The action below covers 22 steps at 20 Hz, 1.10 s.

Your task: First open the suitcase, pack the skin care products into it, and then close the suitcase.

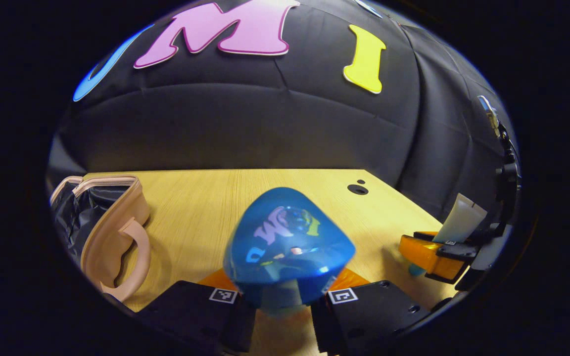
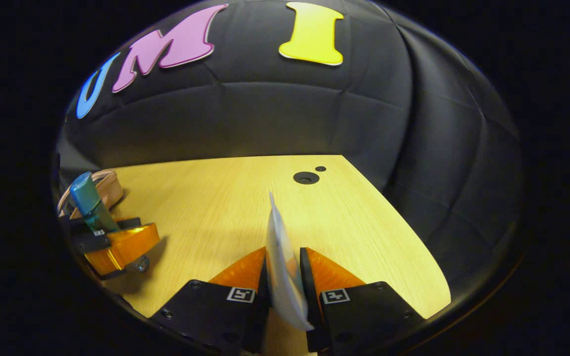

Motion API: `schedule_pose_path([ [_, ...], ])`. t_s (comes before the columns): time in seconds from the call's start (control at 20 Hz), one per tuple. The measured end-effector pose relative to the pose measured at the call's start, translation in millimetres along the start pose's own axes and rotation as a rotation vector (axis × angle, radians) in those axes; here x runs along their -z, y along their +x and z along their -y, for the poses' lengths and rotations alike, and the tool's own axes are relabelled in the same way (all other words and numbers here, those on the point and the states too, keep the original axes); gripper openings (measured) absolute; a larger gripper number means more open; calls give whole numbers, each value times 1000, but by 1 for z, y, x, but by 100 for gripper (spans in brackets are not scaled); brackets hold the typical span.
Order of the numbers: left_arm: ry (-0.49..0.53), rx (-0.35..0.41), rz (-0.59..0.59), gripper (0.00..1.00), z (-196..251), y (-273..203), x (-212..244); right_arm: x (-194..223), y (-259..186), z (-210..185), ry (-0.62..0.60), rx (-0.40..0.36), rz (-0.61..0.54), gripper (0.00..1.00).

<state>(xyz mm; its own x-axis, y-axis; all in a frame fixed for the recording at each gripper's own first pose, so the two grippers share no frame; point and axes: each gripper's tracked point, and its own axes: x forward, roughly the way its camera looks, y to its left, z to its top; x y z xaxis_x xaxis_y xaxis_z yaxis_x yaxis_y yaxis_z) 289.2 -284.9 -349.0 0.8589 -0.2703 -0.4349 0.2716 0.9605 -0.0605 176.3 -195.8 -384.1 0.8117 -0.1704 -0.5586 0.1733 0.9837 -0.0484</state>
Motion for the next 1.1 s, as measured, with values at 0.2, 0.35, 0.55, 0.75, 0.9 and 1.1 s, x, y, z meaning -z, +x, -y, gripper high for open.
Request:
schedule_pose_path([
  [0.2, -18, -6, 44, 51, -13, -22, -8, -36, -42, -14, -36, -30, 98, 33],
  [0.35, -34, -6, 80, 52, -22, -46, -24, -54, -74, -35, -25, -75, 128, 33],
  [0.55, -51, -11, 120, 51, -46, -103, -54, -62, -121, -68, -33, -133, 124, 33],
  [0.75, -5, -74, 135, 51, -108, -168, -81, -67, -170, -109, -51, -208, 118, 33],
  [0.9, -31, -141, 93, 51, -162, -204, -84, -78, -194, -152, -60, -262, 128, 33],
  [1.1, -72, -230, 24, 51, -246, -222, -73, -97, -209, -226, -72, -363, 166, 33],
])
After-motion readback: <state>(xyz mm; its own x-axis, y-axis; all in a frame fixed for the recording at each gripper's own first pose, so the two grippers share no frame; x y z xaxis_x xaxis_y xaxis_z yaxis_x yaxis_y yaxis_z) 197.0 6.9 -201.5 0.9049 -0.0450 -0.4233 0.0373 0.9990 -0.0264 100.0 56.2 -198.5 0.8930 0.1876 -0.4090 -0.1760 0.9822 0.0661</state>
